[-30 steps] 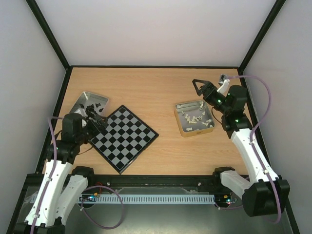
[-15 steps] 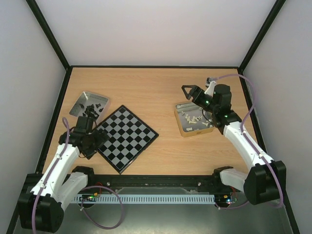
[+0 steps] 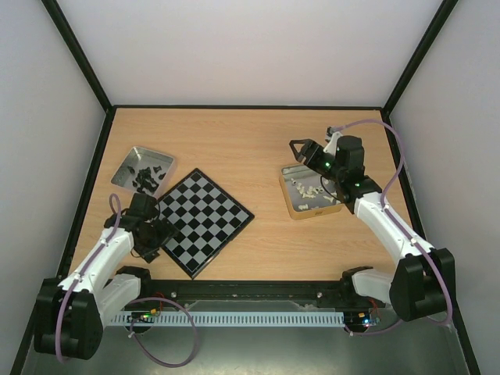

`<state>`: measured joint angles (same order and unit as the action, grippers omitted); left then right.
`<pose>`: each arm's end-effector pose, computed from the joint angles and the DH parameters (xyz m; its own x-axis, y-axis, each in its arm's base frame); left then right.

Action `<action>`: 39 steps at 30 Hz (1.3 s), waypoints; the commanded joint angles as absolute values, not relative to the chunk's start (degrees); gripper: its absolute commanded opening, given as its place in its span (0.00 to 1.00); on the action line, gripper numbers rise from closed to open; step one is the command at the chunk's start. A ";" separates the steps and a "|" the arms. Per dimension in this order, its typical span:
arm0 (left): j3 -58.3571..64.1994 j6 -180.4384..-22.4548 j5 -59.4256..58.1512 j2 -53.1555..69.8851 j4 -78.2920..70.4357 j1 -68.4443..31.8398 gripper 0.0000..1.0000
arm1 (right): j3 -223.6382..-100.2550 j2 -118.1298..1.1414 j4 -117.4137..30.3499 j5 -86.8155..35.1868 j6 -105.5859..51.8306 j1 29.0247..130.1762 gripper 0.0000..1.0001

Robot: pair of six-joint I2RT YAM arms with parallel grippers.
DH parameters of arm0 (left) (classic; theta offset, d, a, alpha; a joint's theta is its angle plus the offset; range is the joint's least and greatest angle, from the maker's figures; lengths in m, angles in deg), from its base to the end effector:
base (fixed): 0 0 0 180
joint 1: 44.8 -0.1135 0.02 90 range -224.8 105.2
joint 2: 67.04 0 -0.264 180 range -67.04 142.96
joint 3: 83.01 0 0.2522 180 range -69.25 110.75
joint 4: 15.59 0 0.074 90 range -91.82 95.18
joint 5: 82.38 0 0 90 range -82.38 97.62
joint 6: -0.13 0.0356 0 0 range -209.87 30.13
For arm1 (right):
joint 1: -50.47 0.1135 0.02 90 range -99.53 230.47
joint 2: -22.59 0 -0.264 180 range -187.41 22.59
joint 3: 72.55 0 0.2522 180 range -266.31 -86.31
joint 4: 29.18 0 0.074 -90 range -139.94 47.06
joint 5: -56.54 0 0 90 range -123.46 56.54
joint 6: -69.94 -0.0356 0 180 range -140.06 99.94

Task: Set up the chess pieces on the board
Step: Move the chessboard to the center of the board.

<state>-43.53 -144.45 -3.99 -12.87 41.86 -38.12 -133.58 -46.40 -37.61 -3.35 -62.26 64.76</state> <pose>0.1410 -0.0237 0.1600 -0.6907 -0.7228 -0.0216 -0.6688 0.6499 -0.3609 0.2627 0.0853 0.2955 -0.6593 0.4317 -0.6156 -0.3200 0.5798 0.7493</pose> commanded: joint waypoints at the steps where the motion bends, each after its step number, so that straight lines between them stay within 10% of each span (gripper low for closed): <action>1: -45.76 -144.42 -8.11 -12.62 37.10 -38.47 0.79 | -133.40 -45.52 -40.68 -9.16 -60.82 65.02 0.70; 11: -46.31 -143.10 -11.82 -9.61 27.72 -38.40 0.64 | -135.78 -46.44 -59.39 -33.19 -54.87 65.03 0.58; 22: -42.49 -143.22 -14.02 -0.74 18.36 -34.05 0.58 | -138.05 -57.63 -66.72 -29.73 -49.29 65.02 0.27; 39: -37.35 -141.98 -8.68 6.34 13.43 -31.07 0.64 | -140.20 -69.81 -65.94 -29.76 -46.40 67.05 0.25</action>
